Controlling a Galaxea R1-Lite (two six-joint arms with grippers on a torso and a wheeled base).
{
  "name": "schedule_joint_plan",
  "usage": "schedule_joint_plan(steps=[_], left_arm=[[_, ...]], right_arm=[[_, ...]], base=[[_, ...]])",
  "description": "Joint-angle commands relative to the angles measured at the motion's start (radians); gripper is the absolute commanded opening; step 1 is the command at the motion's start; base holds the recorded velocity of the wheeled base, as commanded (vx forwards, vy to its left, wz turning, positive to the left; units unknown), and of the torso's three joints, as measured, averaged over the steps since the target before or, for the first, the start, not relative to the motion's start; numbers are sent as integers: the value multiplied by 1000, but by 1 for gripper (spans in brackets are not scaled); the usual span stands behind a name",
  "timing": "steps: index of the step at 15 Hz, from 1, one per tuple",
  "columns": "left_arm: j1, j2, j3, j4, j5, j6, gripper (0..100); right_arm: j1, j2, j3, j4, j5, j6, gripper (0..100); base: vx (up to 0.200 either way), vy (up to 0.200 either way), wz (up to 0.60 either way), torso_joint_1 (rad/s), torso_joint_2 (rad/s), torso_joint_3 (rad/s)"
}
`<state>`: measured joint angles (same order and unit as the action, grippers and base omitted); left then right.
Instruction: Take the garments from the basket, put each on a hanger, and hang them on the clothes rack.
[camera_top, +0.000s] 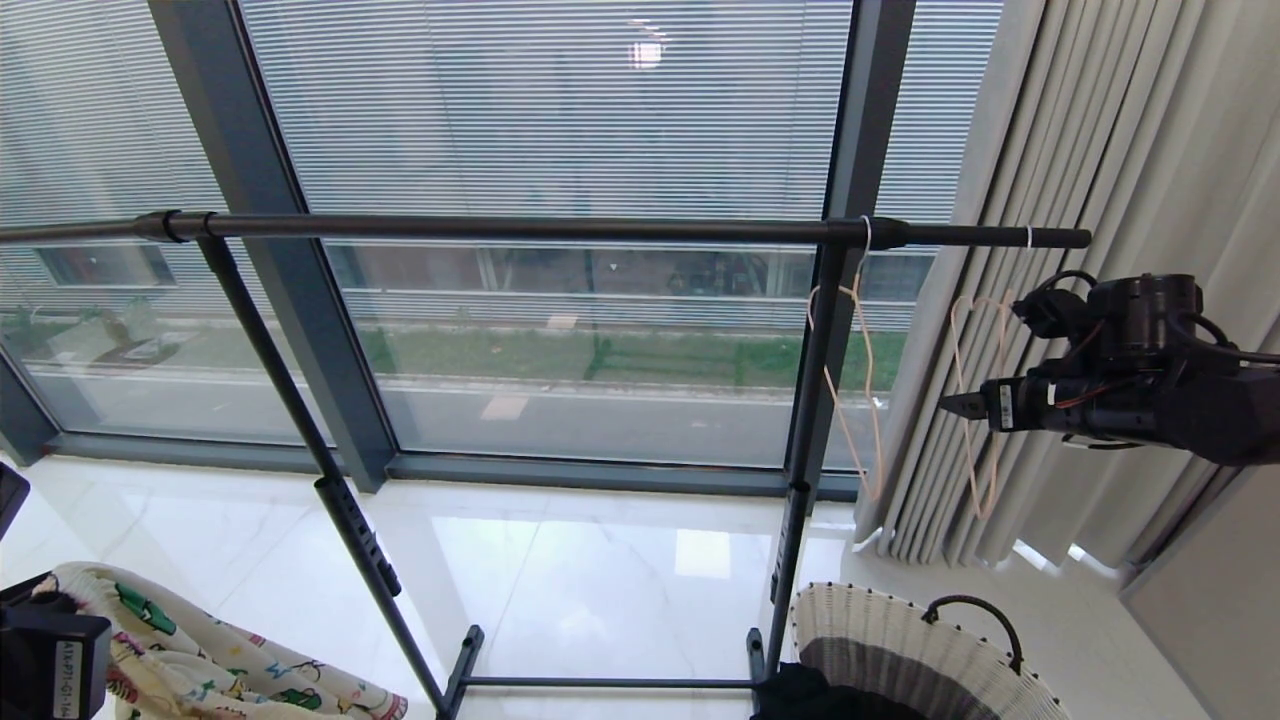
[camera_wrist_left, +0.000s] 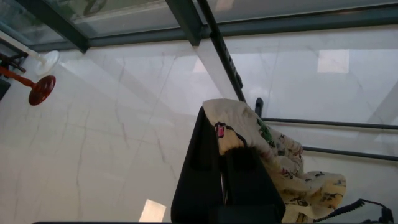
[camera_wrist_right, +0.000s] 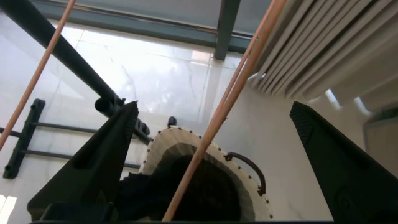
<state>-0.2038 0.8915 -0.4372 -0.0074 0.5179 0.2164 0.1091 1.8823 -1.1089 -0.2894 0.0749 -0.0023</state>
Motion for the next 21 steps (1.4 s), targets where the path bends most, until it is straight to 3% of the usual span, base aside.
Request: schedule_joint_plan(steps=[1, 9, 10, 21], left_arm=[[0, 3, 0, 0, 1, 0, 0], [0, 1, 11, 0, 1, 0, 0], [0, 1, 11, 0, 1, 0, 0], [0, -2, 9, 0, 1, 0, 0]], right_arm=[[1, 15, 0, -4, -1, 10, 100], [4, 72, -2, -80, -18, 42, 100], [3, 73, -2, -82, -18, 42, 0], [3, 70, 3, -139, -21, 39, 0]], base=[[0, 0, 0, 0, 0, 0], [0, 0, 0, 0, 0, 0], [0, 0, 0, 0, 0, 0], [0, 0, 0, 0, 0, 0]])
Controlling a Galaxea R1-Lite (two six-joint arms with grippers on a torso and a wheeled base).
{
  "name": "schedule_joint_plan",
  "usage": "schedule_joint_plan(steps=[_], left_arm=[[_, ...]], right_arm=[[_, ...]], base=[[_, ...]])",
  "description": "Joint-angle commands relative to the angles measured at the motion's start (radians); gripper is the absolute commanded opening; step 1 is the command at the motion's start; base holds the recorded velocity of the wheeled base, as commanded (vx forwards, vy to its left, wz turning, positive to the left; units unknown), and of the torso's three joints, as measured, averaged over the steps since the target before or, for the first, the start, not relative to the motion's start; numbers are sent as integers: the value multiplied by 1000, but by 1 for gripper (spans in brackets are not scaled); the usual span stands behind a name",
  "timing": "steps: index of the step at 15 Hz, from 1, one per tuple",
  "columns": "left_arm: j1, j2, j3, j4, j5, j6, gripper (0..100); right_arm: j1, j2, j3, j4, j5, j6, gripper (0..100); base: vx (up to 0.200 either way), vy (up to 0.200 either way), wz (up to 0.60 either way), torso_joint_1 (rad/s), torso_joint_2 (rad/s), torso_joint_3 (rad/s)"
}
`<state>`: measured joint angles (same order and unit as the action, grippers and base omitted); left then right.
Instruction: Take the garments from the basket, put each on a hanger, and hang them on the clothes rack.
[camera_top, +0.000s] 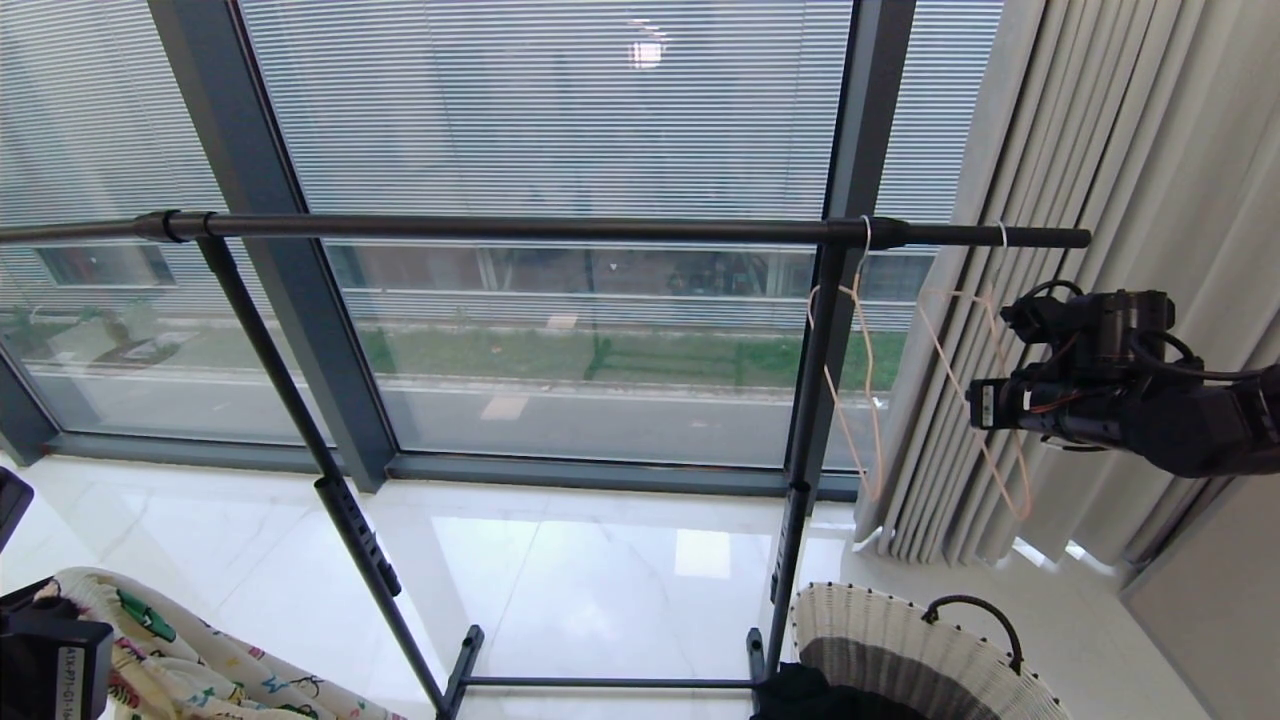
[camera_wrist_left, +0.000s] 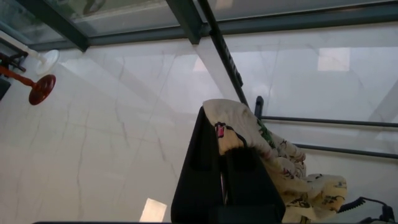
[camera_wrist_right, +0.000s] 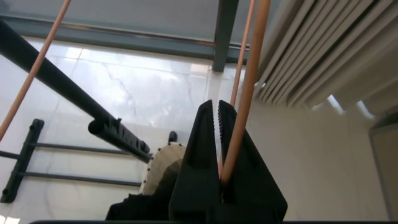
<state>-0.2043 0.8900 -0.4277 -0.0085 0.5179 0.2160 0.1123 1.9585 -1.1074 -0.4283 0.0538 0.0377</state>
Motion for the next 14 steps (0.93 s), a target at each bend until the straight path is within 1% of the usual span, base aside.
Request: schedule_joint_plan(steps=[1, 3, 5, 8, 12, 14], left_arm=[[0, -2, 0, -1, 1, 0, 0], [0, -2, -2, -1, 1, 0, 0], [0, 0, 0, -27, 1, 2, 0], [0, -11, 0, -30, 1, 2, 0], [-1, -36, 1, -30, 1, 2, 0], [-1, -37, 3, -51, 1, -1, 0]], right_arm=[[0, -15, 15, -32, 1, -2, 0], [0, -44, 63, -106, 3, -5, 0], [-2, -79, 121, -148, 4, -5, 0], [1, -138, 189, -202, 11, -5, 0], [1, -263, 311, -219, 40, -9, 0], [1, -329, 405, -218, 50, -25, 0]], base=[[0, 0, 0, 0, 0, 0], [0, 0, 0, 0, 0, 0], [0, 0, 0, 0, 0, 0], [0, 0, 0, 0, 0, 0], [0, 0, 0, 0, 0, 0], [-200, 0, 0, 0, 2, 5]])
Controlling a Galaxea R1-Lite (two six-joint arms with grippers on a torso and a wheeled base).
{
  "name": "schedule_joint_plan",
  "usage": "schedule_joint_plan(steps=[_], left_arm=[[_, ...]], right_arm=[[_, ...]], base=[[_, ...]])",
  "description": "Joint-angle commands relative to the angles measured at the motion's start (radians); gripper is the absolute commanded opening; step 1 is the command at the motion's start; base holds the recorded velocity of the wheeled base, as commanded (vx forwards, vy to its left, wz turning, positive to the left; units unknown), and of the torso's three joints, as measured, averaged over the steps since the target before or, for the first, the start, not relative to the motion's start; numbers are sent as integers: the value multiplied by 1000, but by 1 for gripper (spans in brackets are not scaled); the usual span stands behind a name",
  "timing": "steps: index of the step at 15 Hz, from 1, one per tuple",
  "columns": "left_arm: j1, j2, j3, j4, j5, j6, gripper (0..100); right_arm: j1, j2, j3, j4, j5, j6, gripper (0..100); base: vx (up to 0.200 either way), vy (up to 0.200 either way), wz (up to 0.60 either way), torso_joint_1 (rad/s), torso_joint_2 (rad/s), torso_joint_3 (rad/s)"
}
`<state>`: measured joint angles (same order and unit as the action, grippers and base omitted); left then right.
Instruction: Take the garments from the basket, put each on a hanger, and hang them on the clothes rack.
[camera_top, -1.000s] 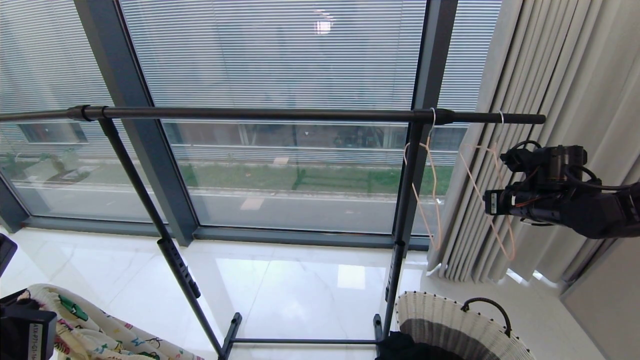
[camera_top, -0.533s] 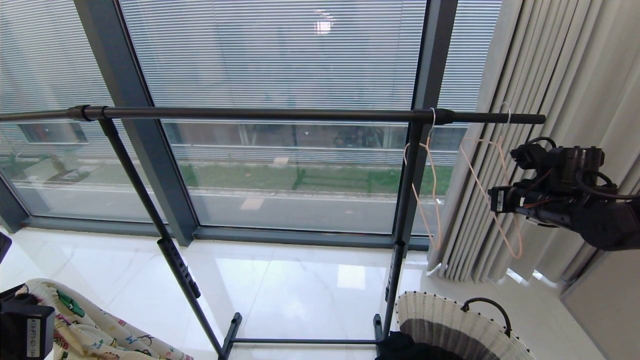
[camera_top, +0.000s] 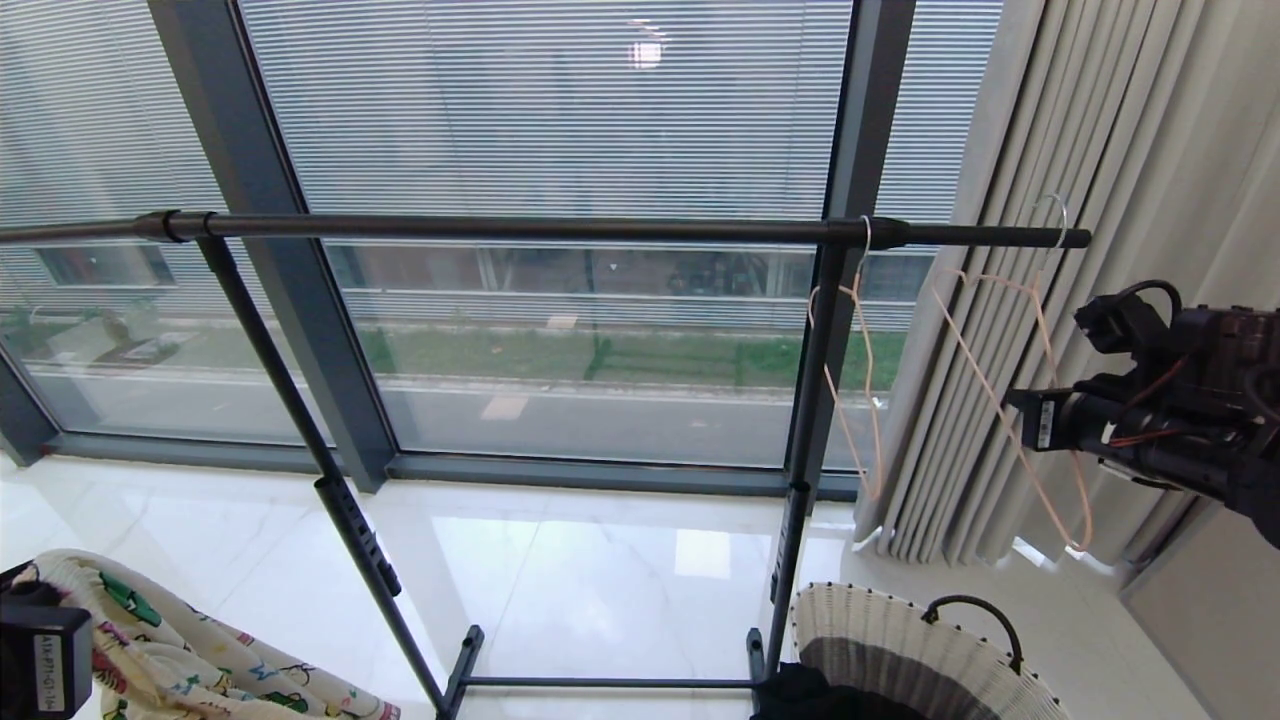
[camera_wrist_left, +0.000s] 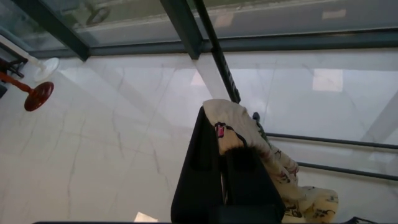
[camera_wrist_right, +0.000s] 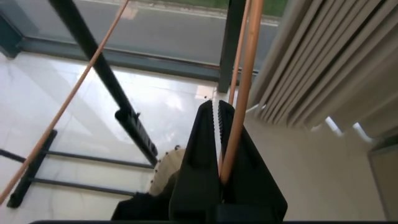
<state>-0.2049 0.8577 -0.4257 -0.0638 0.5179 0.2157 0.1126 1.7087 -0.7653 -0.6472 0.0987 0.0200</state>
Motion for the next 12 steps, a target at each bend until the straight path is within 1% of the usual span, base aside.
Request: schedule_joint_plan(steps=[1, 4, 8, 10, 12], left_arm=[[-1, -3, 9, -19, 1, -1, 0], [-1, -6, 28, -39, 1, -1, 0], [-1, -3, 25, -63, -1, 1, 0], [-1, -5, 25, -63, -1, 1, 0], [-4, -3, 25, -63, -1, 1, 0]], right_arm=[[1, -106, 101, 1, 6, -26, 0], [26, -175, 185, 6, 6, -40, 0], [98, -268, 299, 9, 3, -72, 0], [130, -305, 331, 21, 3, -80, 0], [173, -360, 347, 64, 3, -92, 0]], base=[[-200, 0, 0, 7, 12, -2], [-200, 0, 0, -2, 2, 2], [-200, 0, 0, -1, 0, 5], [-200, 0, 0, -2, 2, 0], [-200, 0, 0, -2, 0, 0]])
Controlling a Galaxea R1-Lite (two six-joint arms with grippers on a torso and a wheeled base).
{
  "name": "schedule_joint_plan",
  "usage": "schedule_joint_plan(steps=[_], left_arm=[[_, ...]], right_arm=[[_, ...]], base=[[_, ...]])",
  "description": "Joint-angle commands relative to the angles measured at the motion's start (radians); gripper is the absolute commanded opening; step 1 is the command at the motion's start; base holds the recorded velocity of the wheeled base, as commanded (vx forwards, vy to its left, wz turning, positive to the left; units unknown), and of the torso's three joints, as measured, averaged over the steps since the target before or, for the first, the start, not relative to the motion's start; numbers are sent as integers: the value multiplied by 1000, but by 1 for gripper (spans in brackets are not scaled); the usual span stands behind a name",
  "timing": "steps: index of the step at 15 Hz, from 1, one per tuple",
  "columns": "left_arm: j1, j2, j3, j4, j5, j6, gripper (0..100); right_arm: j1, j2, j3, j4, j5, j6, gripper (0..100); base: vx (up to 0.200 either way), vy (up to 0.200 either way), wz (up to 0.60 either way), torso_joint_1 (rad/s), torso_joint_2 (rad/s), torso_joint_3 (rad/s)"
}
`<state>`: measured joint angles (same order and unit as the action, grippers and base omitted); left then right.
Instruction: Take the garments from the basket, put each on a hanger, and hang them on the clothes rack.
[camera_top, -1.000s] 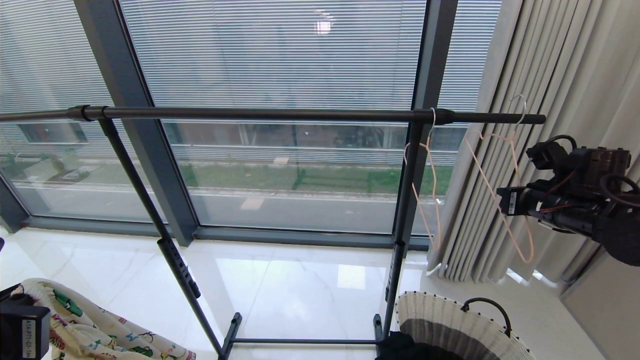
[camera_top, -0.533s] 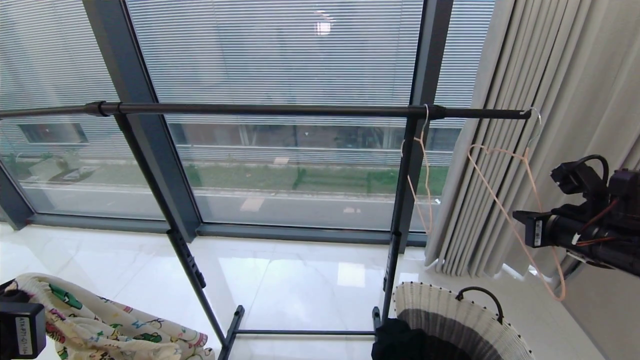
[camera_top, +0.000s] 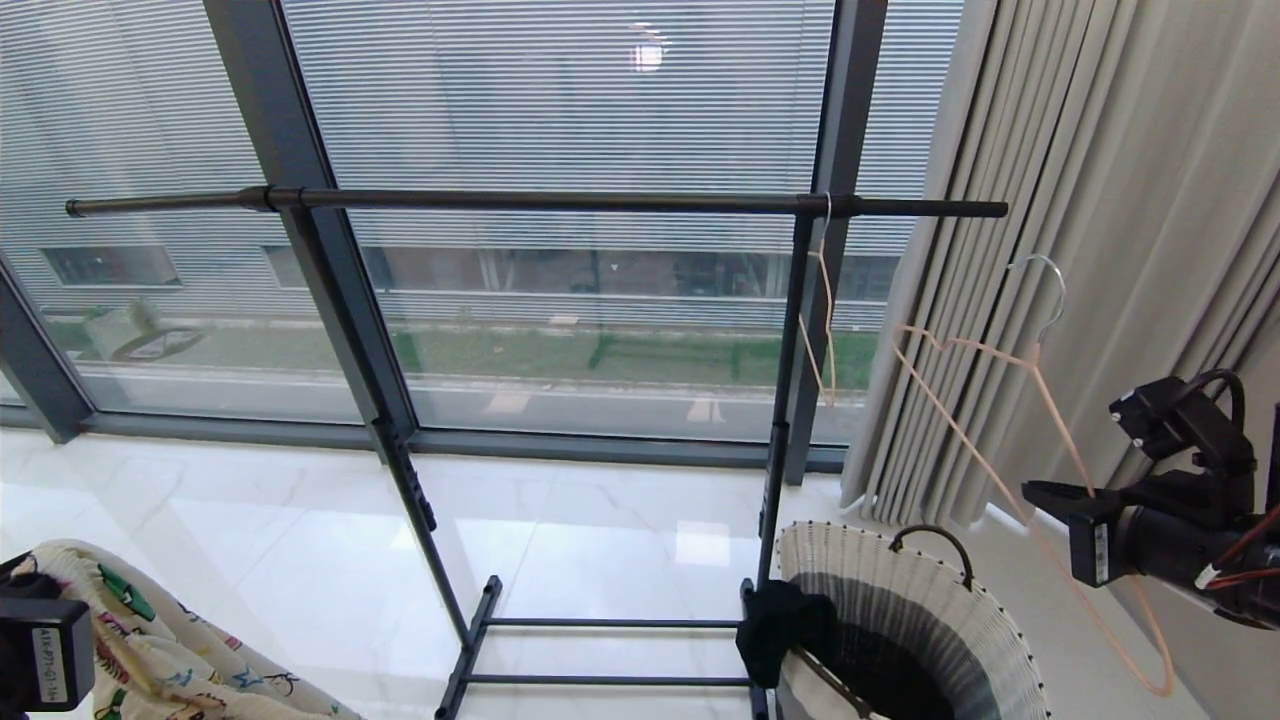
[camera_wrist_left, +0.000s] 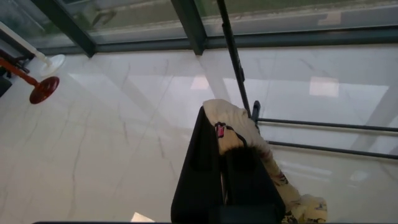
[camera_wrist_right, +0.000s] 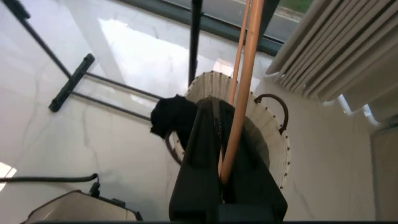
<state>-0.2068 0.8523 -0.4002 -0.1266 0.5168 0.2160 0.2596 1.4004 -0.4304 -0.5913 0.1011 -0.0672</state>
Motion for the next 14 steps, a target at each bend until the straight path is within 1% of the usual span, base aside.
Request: schedule_joint_plan(steps=[1, 4, 7, 9, 10, 11, 12, 13, 14], left_arm=[[-5, 2, 0, -1, 0, 0, 0], [-32, 4, 0, -1, 0, 2, 0], [-125, 5, -3, -2, -11, 0, 0], [-198, 37, -26, -1, -35, 0, 0], [-221, 85, -62, -2, -35, -12, 0], [-226, 149, -111, -19, -35, -40, 0], [-226, 235, -166, -54, -32, -84, 0], [-226, 317, -216, -90, -21, -119, 0], [-226, 410, -256, -120, 14, -155, 0]], right_arm=[[35, -72, 12, 27, 0, -6, 0], [56, -123, 10, 62, 3, -5, 0], [122, -152, 15, 74, 6, 1, 0], [191, -152, 29, 74, 40, 1, 0], [233, -149, 30, 74, 72, 1, 0], [274, -143, 44, 74, 97, 1, 0], [323, -136, 62, 74, 112, 0, 0], [369, -133, 81, 74, 115, -3, 0], [429, -133, 98, 73, 115, -3, 0]], base=[[-200, 0, 0, 2, 7, 7], [-200, 0, 0, -1, 5, 4], [0, 0, 0, 0, 0, 0], [0, 0, 0, 0, 0, 0], [0, 0, 0, 0, 0, 0], [0, 0, 0, 0, 0, 0], [0, 0, 0, 0, 0, 0], [0, 0, 0, 0, 0, 0], [0, 0, 0, 0, 0, 0]])
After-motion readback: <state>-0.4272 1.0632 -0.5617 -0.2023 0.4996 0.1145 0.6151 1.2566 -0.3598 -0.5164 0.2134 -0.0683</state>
